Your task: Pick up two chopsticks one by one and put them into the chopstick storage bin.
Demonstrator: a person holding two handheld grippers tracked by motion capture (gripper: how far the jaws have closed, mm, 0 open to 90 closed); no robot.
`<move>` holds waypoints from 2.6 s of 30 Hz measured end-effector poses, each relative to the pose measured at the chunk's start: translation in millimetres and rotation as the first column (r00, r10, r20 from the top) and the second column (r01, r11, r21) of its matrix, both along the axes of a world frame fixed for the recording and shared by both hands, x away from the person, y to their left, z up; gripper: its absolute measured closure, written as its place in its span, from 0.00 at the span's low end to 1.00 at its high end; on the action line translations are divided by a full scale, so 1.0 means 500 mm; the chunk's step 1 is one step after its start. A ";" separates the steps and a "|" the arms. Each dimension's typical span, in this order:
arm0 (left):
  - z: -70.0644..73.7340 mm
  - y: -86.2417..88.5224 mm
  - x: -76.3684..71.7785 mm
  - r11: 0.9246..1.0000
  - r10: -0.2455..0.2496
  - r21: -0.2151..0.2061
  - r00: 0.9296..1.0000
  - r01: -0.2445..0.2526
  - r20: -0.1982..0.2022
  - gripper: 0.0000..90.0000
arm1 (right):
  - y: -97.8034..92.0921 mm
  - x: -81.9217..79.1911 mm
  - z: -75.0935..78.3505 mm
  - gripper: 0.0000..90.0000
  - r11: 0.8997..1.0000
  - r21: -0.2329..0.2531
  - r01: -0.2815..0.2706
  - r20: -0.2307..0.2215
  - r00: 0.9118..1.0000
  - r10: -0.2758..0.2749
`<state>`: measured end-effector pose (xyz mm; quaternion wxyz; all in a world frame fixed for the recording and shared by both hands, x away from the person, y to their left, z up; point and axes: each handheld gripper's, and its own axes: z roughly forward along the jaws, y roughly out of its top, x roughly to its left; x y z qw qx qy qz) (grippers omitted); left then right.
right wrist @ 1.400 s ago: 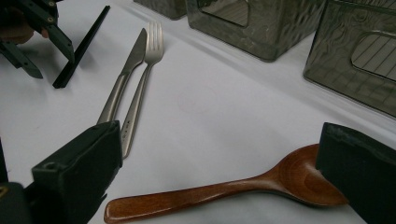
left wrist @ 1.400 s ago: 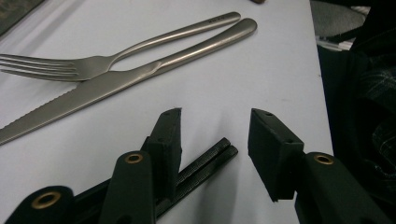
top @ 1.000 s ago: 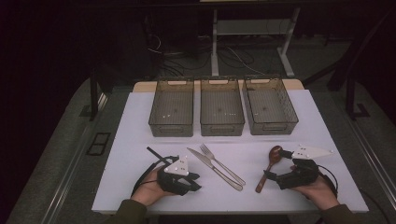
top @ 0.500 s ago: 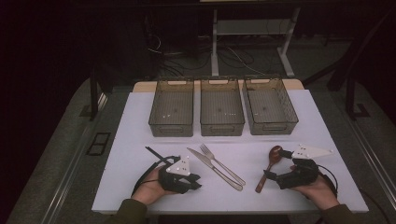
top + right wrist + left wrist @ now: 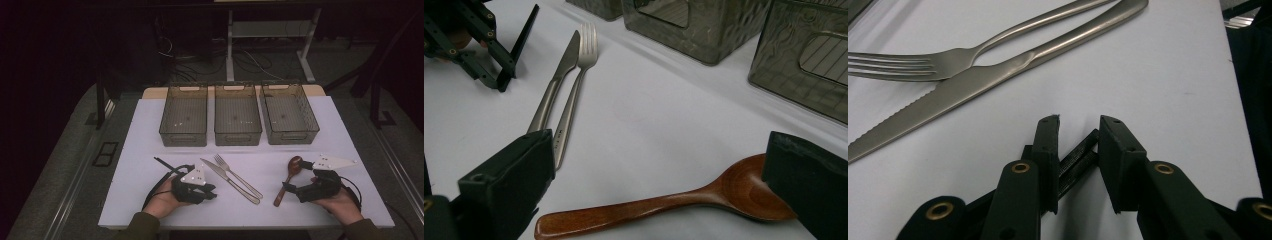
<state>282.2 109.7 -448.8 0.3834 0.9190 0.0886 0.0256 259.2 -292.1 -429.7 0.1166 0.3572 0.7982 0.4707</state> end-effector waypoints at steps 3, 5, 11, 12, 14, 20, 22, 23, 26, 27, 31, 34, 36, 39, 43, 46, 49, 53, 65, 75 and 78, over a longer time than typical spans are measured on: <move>0.000 -0.001 0.002 1.000 0.012 -0.003 1.000 -0.012 -0.003 0.77 | 0.000 0.000 0.000 0.00 1.000 0.001 0.000 -0.001 1.000 0.000; -0.001 -0.002 0.005 1.000 0.025 -0.007 1.000 -0.026 -0.004 0.78 | 0.000 0.000 0.000 0.00 1.000 0.001 0.000 -0.001 1.000 0.000; -0.001 -0.005 0.016 0.998 0.058 -0.003 0.998 -0.058 -0.003 0.79 | 0.000 0.001 0.000 0.00 1.000 0.000 0.001 -0.001 1.000 -0.001; -0.001 -0.005 0.016 0.998 0.058 -0.003 0.998 -0.058 -0.003 0.79 | 0.000 0.001 0.000 0.00 1.000 0.000 0.001 -0.001 1.000 -0.001; -0.001 -0.006 0.022 0.997 0.075 -0.005 0.997 -0.075 -0.003 0.79 | -0.001 0.001 0.000 0.00 1.000 0.001 0.001 -0.001 1.000 -0.001; -0.002 -0.009 0.033 0.994 0.107 -0.008 0.994 -0.107 0.002 0.80 | -0.001 0.002 0.000 0.00 1.000 0.000 0.002 0.000 1.000 -0.002; -0.001 -0.009 0.037 0.993 0.115 -0.006 0.993 -0.115 0.004 0.80 | -0.001 0.002 0.000 0.00 1.000 0.000 0.001 0.001 1.000 -0.001; -0.001 -0.009 0.037 0.993 0.115 -0.006 0.993 -0.115 0.004 0.80 | -0.001 0.002 0.000 0.00 1.000 0.000 0.001 0.001 1.000 -0.001; -0.002 -0.009 0.046 0.990 0.141 -0.012 0.990 -0.140 0.006 0.81 | -0.001 0.002 0.000 0.00 1.000 0.000 0.003 -0.001 1.000 -0.003; -0.003 -0.008 0.049 0.989 0.147 -0.014 0.989 -0.147 0.006 0.81 | -0.001 0.002 0.000 0.00 1.000 0.000 0.003 -0.002 1.000 -0.003; -0.004 -0.009 0.059 0.983 0.181 -0.020 0.983 -0.181 0.006 0.81 | -0.001 0.002 0.000 0.00 1.000 0.000 0.005 -0.003 1.000 -0.005; -0.004 -0.010 0.063 0.980 0.196 -0.024 0.980 -0.196 0.007 0.81 | -0.002 0.003 0.000 0.00 1.000 -0.001 0.005 -0.003 1.000 -0.005; -0.005 -0.009 0.067 0.980 0.196 -0.024 0.981 -0.196 0.000 0.81 | -0.002 0.002 0.000 0.00 1.000 -0.001 0.005 -0.003 1.000 -0.005; -0.005 -0.009 0.066 0.980 0.195 -0.027 0.981 -0.195 -0.006 0.73 | -0.002 0.002 0.000 0.00 1.000 0.001 0.005 -0.005 1.000 -0.005; 0.008 0.001 0.062 0.982 0.181 -0.055 0.983 -0.181 -0.006 0.67 | -0.003 0.002 0.000 0.00 1.000 0.001 0.005 -0.005 1.000 -0.005; 0.019 0.012 0.062 0.982 0.182 -0.056 0.983 -0.181 0.006 0.65 | -0.004 0.002 0.000 0.00 1.000 0.001 0.003 -0.003 1.000 -0.003; 0.035 0.040 0.065 0.980 0.196 -0.048 0.980 -0.195 0.024 0.64 | -0.004 0.002 0.000 0.00 1.000 0.002 0.002 -0.006 1.000 -0.002; 0.047 0.102 0.074 0.975 0.221 -0.023 0.975 -0.220 0.036 0.63 | -0.004 0.002 0.000 0.00 1.000 0.004 0.000 -0.007 1.000 0.000; 0.022 0.157 0.105 0.980 0.198 0.027 0.980 -0.198 0.023 0.62 | -0.003 0.003 0.000 0.00 1.000 0.010 0.001 -0.017 1.000 -0.001; 0.009 0.161 0.116 0.980 0.196 0.042 0.980 -0.195 -0.023 0.70 | -0.004 0.003 0.000 0.00 1.000 0.011 0.001 -0.017 1.000 0.000; 0.011 0.159 0.113 0.979 0.194 0.063 0.981 -0.193 -0.017 0.72 | -0.004 0.003 0.000 0.00 1.000 0.012 0.000 -0.015 1.000 0.000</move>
